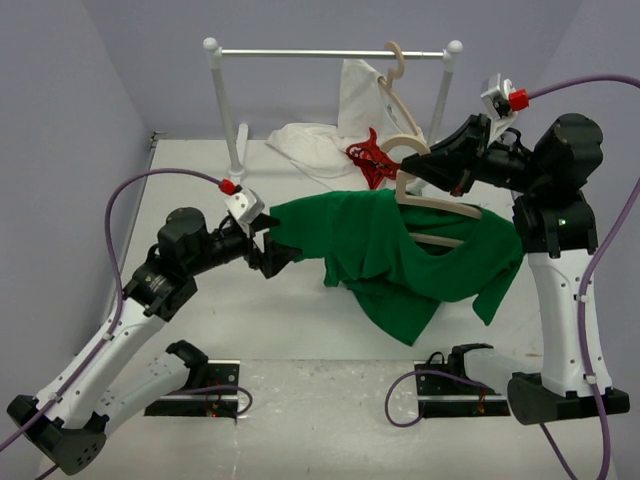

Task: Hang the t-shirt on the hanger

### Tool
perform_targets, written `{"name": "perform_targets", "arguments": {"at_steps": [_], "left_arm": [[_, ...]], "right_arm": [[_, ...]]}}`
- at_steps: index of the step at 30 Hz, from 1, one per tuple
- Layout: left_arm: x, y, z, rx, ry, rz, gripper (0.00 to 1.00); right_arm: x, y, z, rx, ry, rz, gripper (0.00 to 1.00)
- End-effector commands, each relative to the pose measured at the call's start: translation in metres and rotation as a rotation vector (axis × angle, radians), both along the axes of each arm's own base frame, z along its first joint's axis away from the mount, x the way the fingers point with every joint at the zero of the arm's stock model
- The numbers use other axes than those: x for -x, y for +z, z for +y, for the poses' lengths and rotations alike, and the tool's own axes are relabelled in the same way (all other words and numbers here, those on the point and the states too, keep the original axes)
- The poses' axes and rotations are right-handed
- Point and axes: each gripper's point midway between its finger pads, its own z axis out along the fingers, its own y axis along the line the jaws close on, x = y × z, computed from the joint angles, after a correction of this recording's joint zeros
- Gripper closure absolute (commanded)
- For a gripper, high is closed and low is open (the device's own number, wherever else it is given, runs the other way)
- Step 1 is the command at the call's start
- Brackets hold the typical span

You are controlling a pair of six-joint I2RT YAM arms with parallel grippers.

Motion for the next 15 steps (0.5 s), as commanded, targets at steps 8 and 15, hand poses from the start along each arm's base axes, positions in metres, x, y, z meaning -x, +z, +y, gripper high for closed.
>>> {"name": "perform_targets", "arguments": {"at_steps": [8, 15], "left_arm": [[-0.004, -0.004, -0.008, -0.011, -0.039, -0.004, 0.91], [-0.027, 0.010, 0.020, 0.001, 0.196, -0.012, 1.00]], "right_arm": [[0.034, 0.038, -0.003, -0.013, 0.030, -0.129, 1.00], [0.029, 0.035, -0.005, -0.016, -0.001, -0.122, 1.00]]}}
